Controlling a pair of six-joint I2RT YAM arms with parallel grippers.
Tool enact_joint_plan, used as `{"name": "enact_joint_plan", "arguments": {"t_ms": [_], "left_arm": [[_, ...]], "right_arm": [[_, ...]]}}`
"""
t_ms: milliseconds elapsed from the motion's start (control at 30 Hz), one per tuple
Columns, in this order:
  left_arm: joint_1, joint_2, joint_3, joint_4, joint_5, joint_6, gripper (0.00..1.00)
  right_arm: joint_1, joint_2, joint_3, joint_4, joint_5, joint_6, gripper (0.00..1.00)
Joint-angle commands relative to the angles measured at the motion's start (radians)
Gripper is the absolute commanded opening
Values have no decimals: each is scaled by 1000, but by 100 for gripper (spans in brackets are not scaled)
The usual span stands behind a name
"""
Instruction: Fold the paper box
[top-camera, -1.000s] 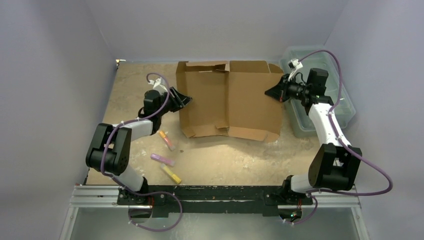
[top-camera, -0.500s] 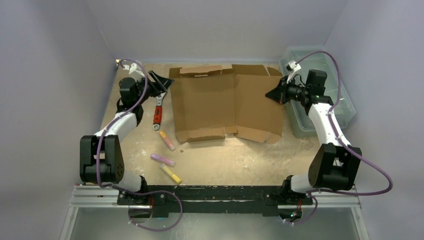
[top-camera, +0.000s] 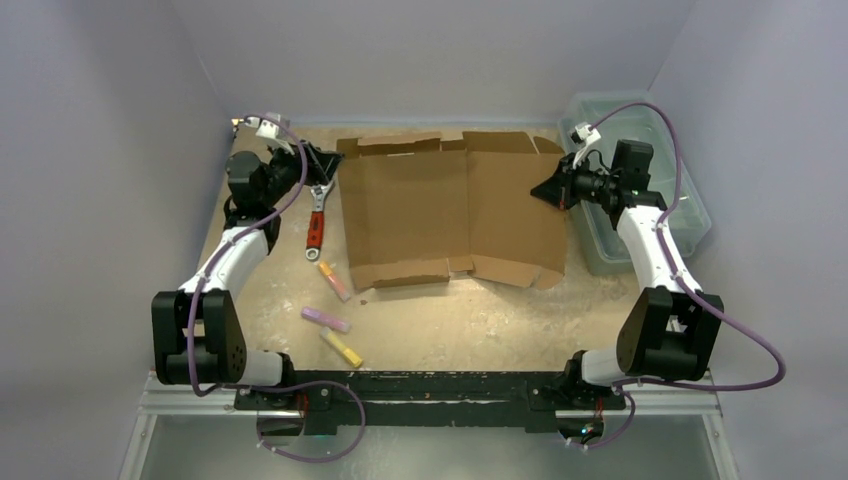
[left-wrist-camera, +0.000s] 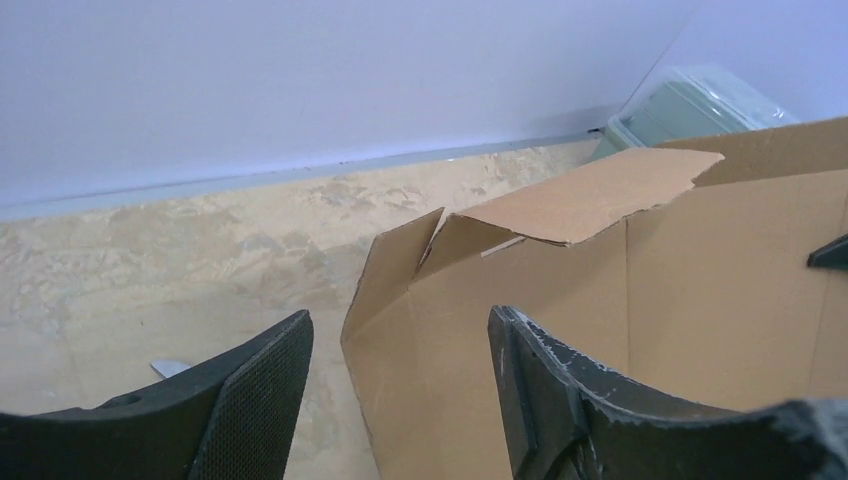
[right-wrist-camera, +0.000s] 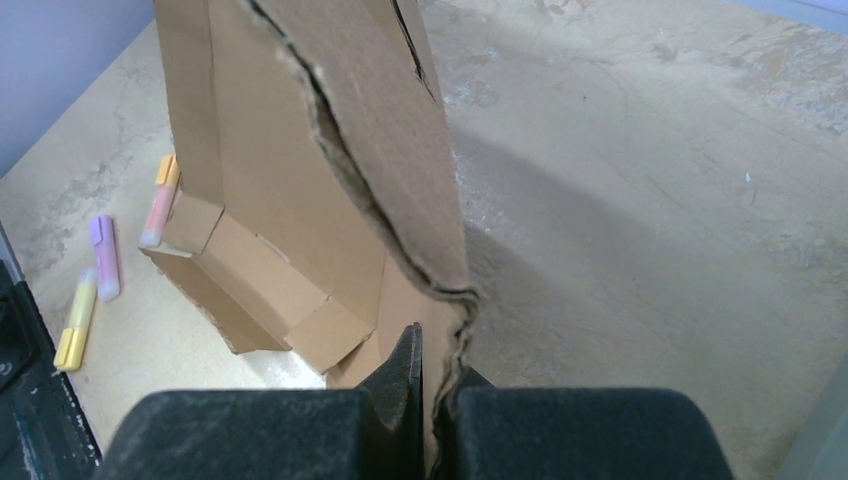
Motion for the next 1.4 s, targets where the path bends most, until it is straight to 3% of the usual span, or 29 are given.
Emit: {"name": "enact_joint_plan", "arguments": {"t_ms": [0, 433, 600, 700, 900, 1067, 1300, 1367], "left_arm": [[0, 7, 36, 81, 56, 122, 63], [-52, 129, 138, 69, 57, 174, 48], [-57, 140, 138, 61, 81, 194, 23], [-60, 122, 116, 50, 85, 220, 0], [-59, 48, 21, 49, 43, 276, 0], [-59, 8, -50, 102, 16, 209, 0], [-60, 6, -85, 150, 5, 108, 0], [-63, 12, -84, 153, 8, 108, 0]], "right_arm": [[6, -13, 37, -23, 1, -39, 0], [6, -5, 45, -26, -16, -36, 0], [6, -3, 47, -25, -16, -36, 0], [6, 4, 52, -18, -27, -22, 0], [6, 31, 58, 39, -18, 83, 0], [6, 87, 95, 26, -1, 109, 0], [30, 110, 135, -65, -9, -22, 0], [37, 105, 154, -131, -19, -102, 7]]}}
